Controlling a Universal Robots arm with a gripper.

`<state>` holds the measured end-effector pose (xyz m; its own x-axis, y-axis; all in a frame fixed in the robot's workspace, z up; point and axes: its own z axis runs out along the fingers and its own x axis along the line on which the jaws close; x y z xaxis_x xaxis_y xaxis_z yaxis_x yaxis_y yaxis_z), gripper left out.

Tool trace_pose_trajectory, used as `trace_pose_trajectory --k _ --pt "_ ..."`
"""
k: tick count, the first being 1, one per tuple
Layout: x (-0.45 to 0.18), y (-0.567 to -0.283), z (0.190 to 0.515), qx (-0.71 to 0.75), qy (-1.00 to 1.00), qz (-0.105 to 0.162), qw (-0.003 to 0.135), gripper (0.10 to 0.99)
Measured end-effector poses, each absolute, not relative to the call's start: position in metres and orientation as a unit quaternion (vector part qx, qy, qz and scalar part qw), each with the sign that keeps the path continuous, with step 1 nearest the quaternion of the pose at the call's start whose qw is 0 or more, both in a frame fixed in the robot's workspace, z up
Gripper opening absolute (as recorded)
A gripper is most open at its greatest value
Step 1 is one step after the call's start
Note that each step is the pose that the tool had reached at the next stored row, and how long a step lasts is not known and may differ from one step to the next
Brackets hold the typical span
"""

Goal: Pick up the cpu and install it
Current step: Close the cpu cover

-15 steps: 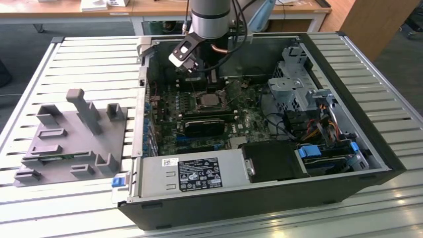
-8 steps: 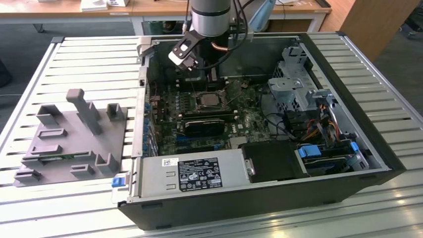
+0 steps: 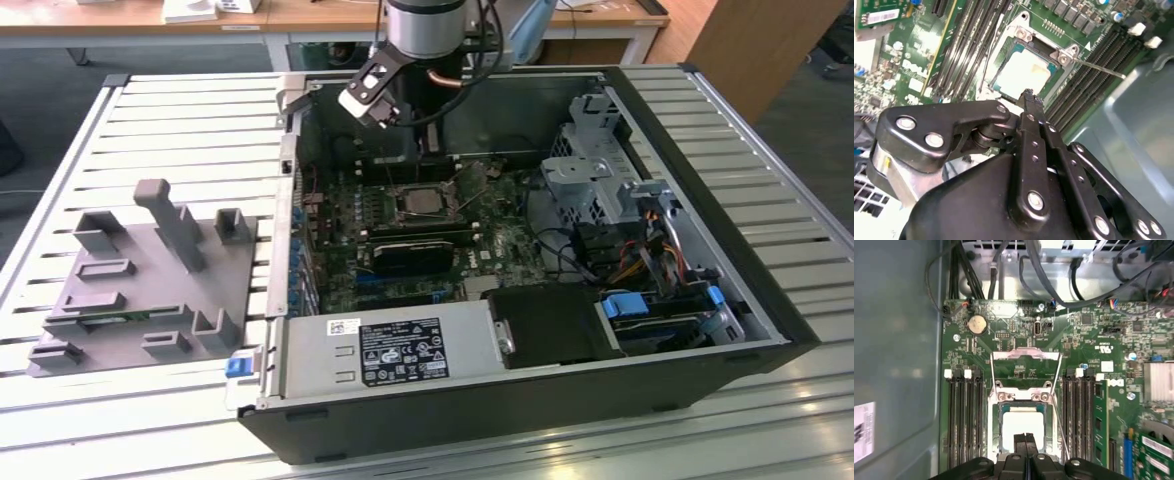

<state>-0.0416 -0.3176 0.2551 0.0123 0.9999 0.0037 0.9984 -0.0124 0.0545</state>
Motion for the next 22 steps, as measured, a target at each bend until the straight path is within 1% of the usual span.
trace_pose_trajectory --k 6,15,22 --pt "-0.042 -0.318 0.272 0.711 0.703 0.02 0.018 0.106" --pt "-0.039 -0.325 0.271 0.711 0.703 0.019 0.018 0.106" --pt "-0.016 -0.325 0.271 0.711 0.703 0.015 0.012 0.106"
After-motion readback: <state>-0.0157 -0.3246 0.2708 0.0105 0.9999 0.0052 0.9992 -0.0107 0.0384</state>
